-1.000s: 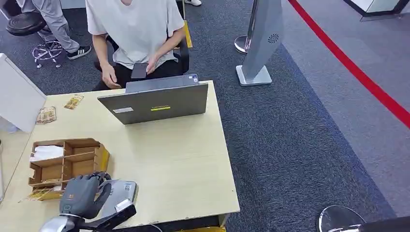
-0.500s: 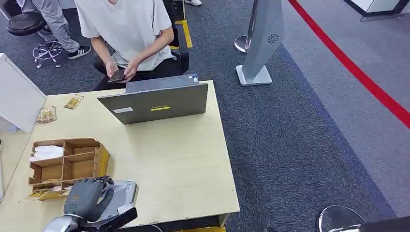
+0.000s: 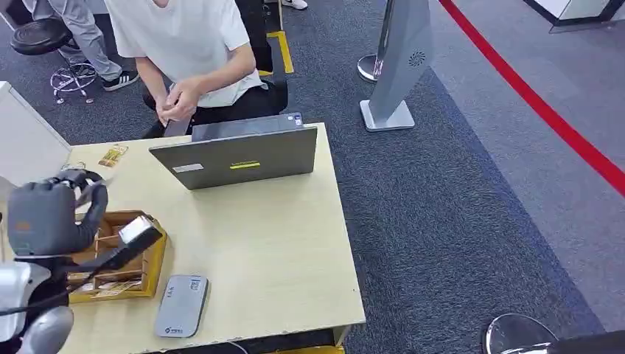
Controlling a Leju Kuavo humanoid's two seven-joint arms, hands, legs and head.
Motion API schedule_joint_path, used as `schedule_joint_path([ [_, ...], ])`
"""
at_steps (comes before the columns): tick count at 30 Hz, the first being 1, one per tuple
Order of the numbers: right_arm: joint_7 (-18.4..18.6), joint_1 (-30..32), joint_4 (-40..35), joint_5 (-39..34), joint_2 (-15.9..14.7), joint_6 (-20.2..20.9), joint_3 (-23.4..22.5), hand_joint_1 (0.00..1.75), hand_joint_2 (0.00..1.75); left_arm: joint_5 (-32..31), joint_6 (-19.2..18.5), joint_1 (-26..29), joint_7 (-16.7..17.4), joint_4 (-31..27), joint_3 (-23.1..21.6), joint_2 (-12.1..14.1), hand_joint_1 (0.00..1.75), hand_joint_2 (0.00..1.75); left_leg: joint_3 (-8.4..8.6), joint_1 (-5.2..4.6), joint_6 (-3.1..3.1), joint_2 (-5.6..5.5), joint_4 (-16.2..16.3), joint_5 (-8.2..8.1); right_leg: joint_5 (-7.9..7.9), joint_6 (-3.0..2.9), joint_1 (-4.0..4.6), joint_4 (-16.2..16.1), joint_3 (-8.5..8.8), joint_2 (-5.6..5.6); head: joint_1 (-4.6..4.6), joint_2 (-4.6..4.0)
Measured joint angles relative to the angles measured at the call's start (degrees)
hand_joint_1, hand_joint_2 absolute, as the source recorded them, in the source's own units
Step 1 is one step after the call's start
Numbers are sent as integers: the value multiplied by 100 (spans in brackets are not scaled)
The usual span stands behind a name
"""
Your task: Pass the card to the sensor for recognition and then transmit it.
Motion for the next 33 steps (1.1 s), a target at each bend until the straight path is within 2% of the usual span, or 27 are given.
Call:
schedule_joint_path([
  [3, -7, -7, 39, 33, 0, -13, 43, 0, 175, -263, -87, -530, 39, 35, 166, 13, 175, 175, -1, 1, -2, 0, 0, 4, 2, -3, 1, 0, -1, 1, -2, 2],
  [7, -7, -44, 90, 100, -2, 7, 120, 0, 175, -601, -214, -1216, 120, 459, 210, 68, 175, 175, 0, 0, 1, 4, 0, 7, 5, -5, 1, 1, -1, 2, 2, 0],
  [14, -7, -43, 111, 83, -11, 59, 177, 0, 175, -666, -606, -1807, 321, 1225, 207, 131, 175, 175, -1, 0, 0, 4, 0, 7, 5, -5, 1, 1, -3, 6, 0, 2],
  [15, -7, -40, 111, 85, -11, 59, 188, 0, 175, -655, -621, -1847, 326, 1323, 207, 133, 0, 175, -1, 0, 0, 5, 0, 7, 5, -5, 1, 1, -4, 8, 2, 2],
  [20, 11, -16, 114, 81, -61, 205, 229, 0, 175, -440, -619, -1868, 398, 1558, 207, 114, 0, 175, -4, -1, 1, 5, 0, 7, 5, -5, -1, 0, -6, 7, 0, 2],
  [24, 61, -11, 111, 65, -61, 74, 232, 0, 175, -297, -542, -1781, 413, 1515, 207, 81, 0, 175, -6, -1, 1, 6, 0, 7, 5, -5, 0, 0, -6, 9, 2, 0],
  [29, 61, -6, 114, 55, -50, -11, 232, 0, 175, -173, -319, -1306, 354, 755, 210, 33, 0, 175, -7, -1, 1, 5, 0, 6, 4, -5, 0, -1, -7, 8, 2, 2],
  [33, 22, 2, 114, -110, -50, -72, 229, 0, 175, 169, -446, -838, 142, 74, 210, 2, 0, 175, -8, -1, -1, 8, 0, 4, 3, -4, 0, -2, -8, 9, 4, 2],
])
